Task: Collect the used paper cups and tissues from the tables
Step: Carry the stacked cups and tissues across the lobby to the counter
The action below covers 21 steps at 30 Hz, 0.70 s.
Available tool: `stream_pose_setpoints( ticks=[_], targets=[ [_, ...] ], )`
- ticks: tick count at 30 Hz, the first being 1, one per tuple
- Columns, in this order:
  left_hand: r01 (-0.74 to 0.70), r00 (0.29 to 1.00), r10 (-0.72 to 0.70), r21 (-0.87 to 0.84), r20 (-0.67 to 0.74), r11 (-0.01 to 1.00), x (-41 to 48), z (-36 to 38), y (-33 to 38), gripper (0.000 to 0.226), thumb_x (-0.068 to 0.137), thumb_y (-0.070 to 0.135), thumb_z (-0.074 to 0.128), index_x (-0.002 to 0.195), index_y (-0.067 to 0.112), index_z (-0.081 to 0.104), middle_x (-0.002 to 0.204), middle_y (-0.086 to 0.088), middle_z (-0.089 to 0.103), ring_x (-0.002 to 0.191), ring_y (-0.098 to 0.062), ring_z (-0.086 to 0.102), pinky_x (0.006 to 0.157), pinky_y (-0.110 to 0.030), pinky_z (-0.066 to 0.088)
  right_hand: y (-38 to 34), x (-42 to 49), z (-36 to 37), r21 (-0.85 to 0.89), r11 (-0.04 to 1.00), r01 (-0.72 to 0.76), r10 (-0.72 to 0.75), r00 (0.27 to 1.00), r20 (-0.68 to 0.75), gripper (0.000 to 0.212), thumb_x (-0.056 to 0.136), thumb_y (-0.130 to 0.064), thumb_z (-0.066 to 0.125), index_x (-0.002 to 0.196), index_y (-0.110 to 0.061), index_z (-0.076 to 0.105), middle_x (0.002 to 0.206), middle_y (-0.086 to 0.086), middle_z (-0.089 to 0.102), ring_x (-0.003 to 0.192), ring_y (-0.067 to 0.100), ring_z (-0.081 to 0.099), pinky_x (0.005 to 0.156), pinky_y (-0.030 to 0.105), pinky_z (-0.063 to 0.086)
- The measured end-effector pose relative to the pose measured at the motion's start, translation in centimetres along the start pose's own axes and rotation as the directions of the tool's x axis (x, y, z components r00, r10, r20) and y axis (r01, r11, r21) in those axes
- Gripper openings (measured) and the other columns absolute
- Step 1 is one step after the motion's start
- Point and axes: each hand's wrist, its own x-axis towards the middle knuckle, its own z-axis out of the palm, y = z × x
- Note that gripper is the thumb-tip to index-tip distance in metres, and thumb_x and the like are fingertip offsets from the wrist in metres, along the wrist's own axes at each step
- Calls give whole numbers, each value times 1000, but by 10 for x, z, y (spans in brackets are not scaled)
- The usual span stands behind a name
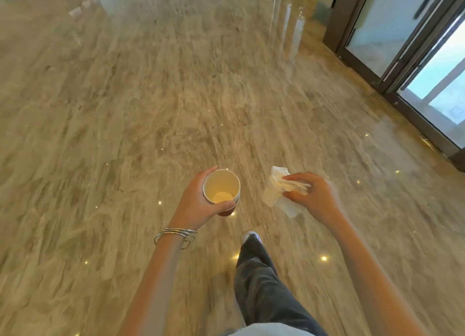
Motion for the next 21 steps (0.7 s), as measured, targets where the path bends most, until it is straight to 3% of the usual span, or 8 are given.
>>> stream_pose_setpoints(
  ticks=[4,9,17,21],
  targets=[
    [-5,1000,6,17,-30,1000,94,-5,4,85,57,33,85,130,31,42,123,11,46,111,-11,46,92,-31,41,-11,96,-10,15,1000,-1,1,1000,27,23,73,-33,74,92,-44,66,99,-15,61,83,-7,55,61,12,37],
    [-8,998,7,-13,-68,1000,214,-17,25,84,57,33,85,130,31,43,124,11,48,111,-10,47,93,-33,42,-42,222,-34,24,999,22,-22,1000,20,24,73,-26,74,95,-35,68,99,-11,62,85,6,59,70,24,46],
    [9,998,-10,-18,-68,1000,368,-24,24,85,59,32,85,132,26,42,127,5,48,114,-13,46,95,-37,43,-59,374,-37,32,999,4,-5,998,57,23,76,-24,72,97,-32,69,101,-10,62,87,5,58,67,18,43],
    [15,999,-16,-11,-39,1000,449,-29,10,85,58,33,84,131,29,41,125,8,46,113,-11,45,92,-32,40,-54,453,-26,19,1000,-12,10,998,65,23,75,-26,72,98,-32,68,101,-10,63,84,2,57,65,15,41]
  ],
)
